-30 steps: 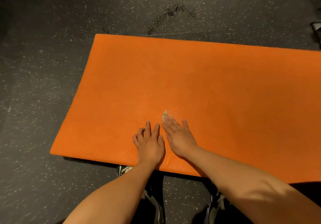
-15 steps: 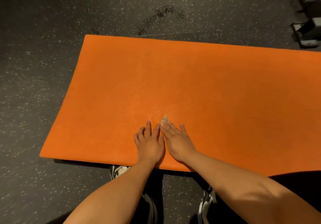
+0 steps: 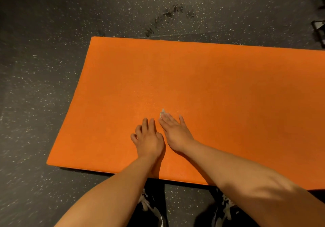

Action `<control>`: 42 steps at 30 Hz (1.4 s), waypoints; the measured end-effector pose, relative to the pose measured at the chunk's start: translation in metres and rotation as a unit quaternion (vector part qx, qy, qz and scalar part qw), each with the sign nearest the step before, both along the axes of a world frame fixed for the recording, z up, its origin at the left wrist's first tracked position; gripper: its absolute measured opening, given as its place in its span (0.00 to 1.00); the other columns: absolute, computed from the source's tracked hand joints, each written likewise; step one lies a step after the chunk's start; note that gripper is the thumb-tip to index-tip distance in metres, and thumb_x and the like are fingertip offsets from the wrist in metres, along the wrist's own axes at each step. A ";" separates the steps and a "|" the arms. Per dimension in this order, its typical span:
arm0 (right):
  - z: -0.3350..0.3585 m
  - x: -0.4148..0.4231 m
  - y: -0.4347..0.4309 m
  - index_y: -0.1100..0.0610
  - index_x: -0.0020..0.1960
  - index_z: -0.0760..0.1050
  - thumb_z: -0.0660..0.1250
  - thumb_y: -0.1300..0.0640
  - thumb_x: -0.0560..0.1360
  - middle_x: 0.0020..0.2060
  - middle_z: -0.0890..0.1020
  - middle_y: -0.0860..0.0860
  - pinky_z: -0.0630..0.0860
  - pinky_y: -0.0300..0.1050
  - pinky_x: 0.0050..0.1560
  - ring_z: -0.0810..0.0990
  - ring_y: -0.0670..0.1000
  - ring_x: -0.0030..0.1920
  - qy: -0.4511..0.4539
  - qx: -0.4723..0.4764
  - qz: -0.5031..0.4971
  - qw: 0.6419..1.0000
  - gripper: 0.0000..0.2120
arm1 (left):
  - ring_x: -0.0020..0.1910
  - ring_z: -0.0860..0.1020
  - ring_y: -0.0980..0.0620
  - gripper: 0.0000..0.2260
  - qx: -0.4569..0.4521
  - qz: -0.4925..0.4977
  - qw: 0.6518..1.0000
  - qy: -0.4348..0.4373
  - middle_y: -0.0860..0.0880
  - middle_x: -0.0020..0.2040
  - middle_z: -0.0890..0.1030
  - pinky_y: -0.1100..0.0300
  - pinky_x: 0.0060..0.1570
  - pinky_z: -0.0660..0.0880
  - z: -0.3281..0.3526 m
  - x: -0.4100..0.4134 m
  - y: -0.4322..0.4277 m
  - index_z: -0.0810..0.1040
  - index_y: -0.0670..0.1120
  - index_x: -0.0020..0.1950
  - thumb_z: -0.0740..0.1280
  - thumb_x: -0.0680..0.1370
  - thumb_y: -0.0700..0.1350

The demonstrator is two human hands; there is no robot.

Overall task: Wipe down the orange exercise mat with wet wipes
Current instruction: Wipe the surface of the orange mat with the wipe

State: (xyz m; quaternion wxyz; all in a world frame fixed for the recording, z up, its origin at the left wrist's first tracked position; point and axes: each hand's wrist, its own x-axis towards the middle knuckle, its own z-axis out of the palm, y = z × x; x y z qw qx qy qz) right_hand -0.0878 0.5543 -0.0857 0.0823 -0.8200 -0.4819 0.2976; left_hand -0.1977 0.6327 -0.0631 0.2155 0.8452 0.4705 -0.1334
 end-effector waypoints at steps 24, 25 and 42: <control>0.007 -0.004 0.017 0.52 0.83 0.41 0.54 0.61 0.84 0.81 0.38 0.48 0.39 0.56 0.80 0.37 0.47 0.81 0.053 -0.007 -0.026 0.998 0.33 | 0.78 0.48 0.46 0.25 -0.043 -0.013 0.999 -0.028 0.53 0.83 0.46 0.43 0.74 0.43 -0.006 -0.008 0.006 0.52 0.55 0.82 0.52 0.85 0.52; 0.006 -0.006 0.017 0.52 0.83 0.42 0.53 0.60 0.85 0.82 0.40 0.47 0.38 0.55 0.80 0.38 0.46 0.81 0.057 -0.001 0.008 0.998 0.31 | 0.78 0.48 0.47 0.25 -0.050 -0.009 0.998 -0.032 0.54 0.83 0.46 0.44 0.74 0.43 -0.005 -0.008 0.007 0.53 0.55 0.82 0.53 0.84 0.52; -0.007 0.005 0.033 0.50 0.83 0.42 0.51 0.56 0.85 0.81 0.38 0.45 0.36 0.56 0.79 0.36 0.44 0.80 0.033 0.025 -0.042 0.998 0.30 | 0.74 0.55 0.46 0.24 -0.024 0.036 0.999 -0.026 0.55 0.82 0.50 0.45 0.70 0.52 -0.009 0.020 0.026 0.56 0.58 0.81 0.53 0.84 0.50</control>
